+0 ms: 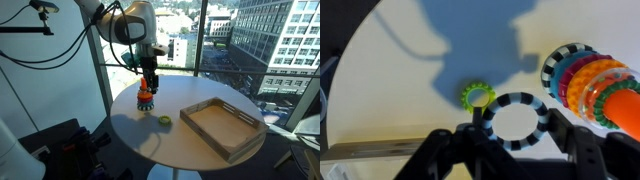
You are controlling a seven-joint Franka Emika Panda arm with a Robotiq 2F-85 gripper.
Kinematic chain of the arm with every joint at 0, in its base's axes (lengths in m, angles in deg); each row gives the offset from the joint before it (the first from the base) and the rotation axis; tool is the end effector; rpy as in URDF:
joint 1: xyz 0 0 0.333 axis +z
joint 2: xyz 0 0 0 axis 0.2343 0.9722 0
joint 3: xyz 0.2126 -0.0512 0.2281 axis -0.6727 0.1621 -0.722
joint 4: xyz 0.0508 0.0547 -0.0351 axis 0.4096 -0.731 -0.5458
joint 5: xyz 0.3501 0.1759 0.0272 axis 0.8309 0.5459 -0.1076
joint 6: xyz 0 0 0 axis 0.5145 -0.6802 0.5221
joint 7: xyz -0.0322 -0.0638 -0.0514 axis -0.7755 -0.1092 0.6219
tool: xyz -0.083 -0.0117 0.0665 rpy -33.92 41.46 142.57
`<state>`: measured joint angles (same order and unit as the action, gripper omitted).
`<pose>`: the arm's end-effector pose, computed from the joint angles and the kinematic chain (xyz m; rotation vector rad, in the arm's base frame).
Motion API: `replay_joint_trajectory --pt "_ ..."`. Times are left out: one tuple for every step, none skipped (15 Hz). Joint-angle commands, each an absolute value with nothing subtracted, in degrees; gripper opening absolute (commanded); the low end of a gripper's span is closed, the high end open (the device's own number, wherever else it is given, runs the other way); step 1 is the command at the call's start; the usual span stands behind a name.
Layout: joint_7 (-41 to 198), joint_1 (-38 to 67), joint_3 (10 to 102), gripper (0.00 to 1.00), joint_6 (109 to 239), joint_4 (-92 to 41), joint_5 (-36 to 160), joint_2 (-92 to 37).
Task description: Remove the black and white ring from the top of the stack and put it on the table.
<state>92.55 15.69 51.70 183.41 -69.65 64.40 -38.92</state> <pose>0.5051 0.0223 0.2891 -3.1099 0.4230 -0.0677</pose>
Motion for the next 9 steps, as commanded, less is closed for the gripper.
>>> replay_joint_trajectory --pt "93.1 15.0 52.6 0.41 183.0 -68.4 65.2 -35.6" --pt "93.5 15.0 52.8 0.41 183.3 -68.1 64.8 -34.6" --pt "94.0 15.1 53.2 0.41 183.6 -67.6 64.4 -33.3" --pt "94.2 15.2 53.4 0.41 183.8 -67.1 64.3 -32.1" --pt "94.6 15.4 53.7 0.41 184.1 -66.5 64.1 -30.9" --pt "94.5 15.4 53.8 0.41 184.4 -66.0 64.3 -29.9" --pt "94.4 15.5 54.0 0.41 184.7 -65.4 64.5 -28.8" --pt "94.6 15.6 54.2 0.41 185.1 -64.7 64.4 -27.7" --pt "94.7 15.7 54.4 0.41 185.1 -63.8 64.3 -26.7"
